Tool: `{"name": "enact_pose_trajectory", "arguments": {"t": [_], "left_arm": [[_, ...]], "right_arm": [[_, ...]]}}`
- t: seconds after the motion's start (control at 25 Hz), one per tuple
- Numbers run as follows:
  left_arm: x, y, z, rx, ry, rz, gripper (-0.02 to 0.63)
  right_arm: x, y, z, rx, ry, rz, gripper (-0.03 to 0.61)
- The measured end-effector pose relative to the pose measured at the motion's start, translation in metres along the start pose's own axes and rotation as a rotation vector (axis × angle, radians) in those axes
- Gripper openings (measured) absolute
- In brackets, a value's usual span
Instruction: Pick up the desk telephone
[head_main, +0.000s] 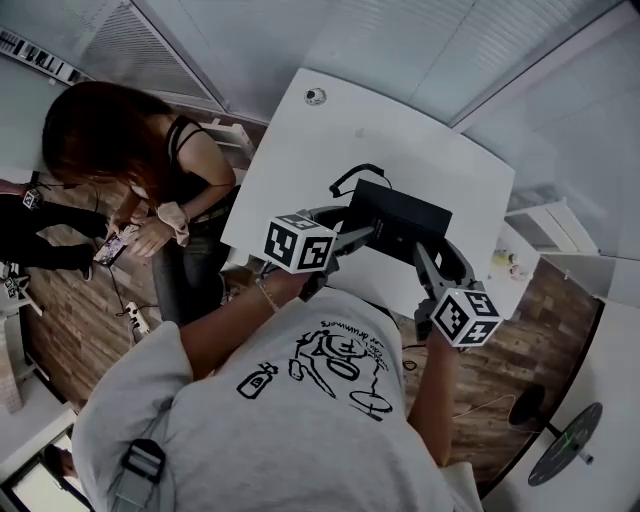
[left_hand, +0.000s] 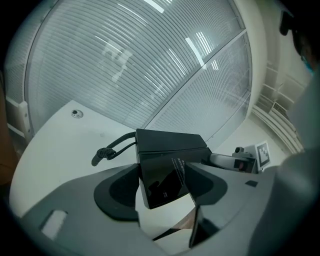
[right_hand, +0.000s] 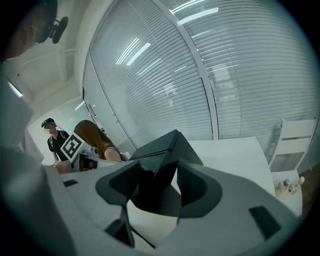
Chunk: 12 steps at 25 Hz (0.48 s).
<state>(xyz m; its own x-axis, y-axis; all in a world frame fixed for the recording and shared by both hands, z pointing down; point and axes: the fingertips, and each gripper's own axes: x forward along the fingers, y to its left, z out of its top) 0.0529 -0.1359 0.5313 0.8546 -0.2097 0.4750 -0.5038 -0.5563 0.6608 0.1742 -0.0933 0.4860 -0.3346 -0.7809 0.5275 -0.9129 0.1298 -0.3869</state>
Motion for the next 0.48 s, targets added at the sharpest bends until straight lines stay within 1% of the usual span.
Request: {"name": "enact_pose_trajectory", "arguments": {"t": [0.2,0.4,0.48], "left_arm": [[-0.018,-0.019,0.02,0.013,-0.033,-0.015,0.279],[-0.029,-0.045,0.031,0.029,-0.025,-0.04,0.279],[-0.036,-0.052,0.036,0.038,-0.039,-0.044,0.279]], "right_arm": [[-0.018,0.016,0.021,-0.025,-0.025,-0.01,0.229],[-0.041,0.027,0.045,-0.057,-0.066,-0.009,0.229],[-0.048,0.033,0.052,-0.07,-0.075,-0.008,0.229]]}}
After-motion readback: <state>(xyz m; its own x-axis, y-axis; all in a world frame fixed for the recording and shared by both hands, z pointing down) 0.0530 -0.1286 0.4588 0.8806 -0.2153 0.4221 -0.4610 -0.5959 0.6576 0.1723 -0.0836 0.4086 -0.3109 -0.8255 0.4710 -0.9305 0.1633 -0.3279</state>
